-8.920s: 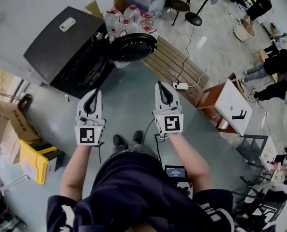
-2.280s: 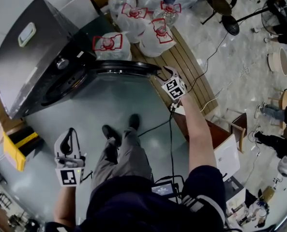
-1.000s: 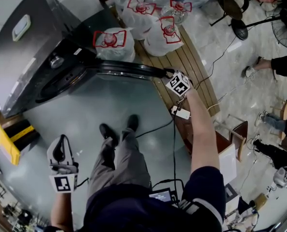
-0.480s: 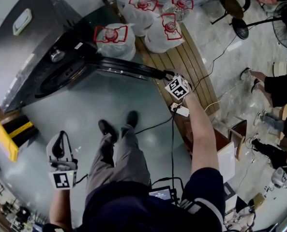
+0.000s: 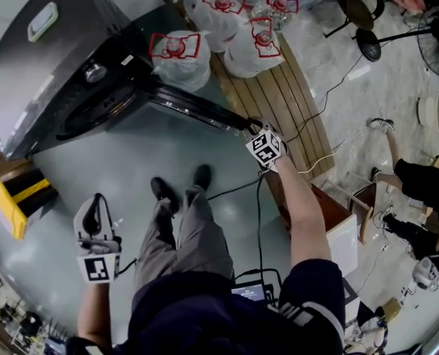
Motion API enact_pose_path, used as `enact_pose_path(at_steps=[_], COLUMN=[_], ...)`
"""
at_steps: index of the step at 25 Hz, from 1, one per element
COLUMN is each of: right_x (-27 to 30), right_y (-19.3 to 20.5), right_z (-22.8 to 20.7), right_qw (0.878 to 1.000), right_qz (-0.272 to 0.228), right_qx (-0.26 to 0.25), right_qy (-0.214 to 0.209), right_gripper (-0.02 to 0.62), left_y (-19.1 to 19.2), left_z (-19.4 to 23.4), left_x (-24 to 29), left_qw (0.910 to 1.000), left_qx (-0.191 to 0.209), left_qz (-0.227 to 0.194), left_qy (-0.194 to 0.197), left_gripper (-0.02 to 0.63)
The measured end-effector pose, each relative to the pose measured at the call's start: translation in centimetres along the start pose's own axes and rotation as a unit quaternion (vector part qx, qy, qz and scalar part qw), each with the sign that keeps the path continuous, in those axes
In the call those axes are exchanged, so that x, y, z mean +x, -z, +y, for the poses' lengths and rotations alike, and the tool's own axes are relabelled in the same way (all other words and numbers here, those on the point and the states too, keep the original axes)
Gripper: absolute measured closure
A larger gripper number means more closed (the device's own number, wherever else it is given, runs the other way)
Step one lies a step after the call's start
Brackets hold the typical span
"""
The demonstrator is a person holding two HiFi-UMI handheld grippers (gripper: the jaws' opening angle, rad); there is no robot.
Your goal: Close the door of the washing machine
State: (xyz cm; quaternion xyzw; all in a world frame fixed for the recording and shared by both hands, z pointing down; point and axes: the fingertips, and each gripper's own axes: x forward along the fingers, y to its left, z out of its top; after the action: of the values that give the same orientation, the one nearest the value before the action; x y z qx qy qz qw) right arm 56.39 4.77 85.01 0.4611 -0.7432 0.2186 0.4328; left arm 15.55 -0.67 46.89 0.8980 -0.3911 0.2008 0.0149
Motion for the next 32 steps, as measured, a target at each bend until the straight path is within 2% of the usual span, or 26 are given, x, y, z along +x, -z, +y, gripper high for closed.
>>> enact_pose_path(at_steps=[13, 25, 32], right_x=[-1.1, -1.0, -0.7], right_y=[0.9, 0.4, 0.2], right_z=[7.6, 14.9, 18.9], right_qw=[0.997, 0.993, 0.989], right_qz=[0.018, 0.036, 0.042], right_qx=[0.060, 0.106, 0.131], right_qy=[0.037, 0.048, 0.047], right_gripper=[0.500, 0.506, 0.509], left_y=[2.1, 5.1, 6.5], left_z=[1.9, 6.3, 7.1], left_x=[-4.4, -9.4, -11.0], left_qw=[0.9998, 0.9997, 0.9995], left_qx=[-0.013, -0.021, -0.029], left_qz=[-0.004, -0.006, -0.011], left_qy=[-0.012, -0.006, -0.003], left_gripper=[0.583, 0.583, 0.583])
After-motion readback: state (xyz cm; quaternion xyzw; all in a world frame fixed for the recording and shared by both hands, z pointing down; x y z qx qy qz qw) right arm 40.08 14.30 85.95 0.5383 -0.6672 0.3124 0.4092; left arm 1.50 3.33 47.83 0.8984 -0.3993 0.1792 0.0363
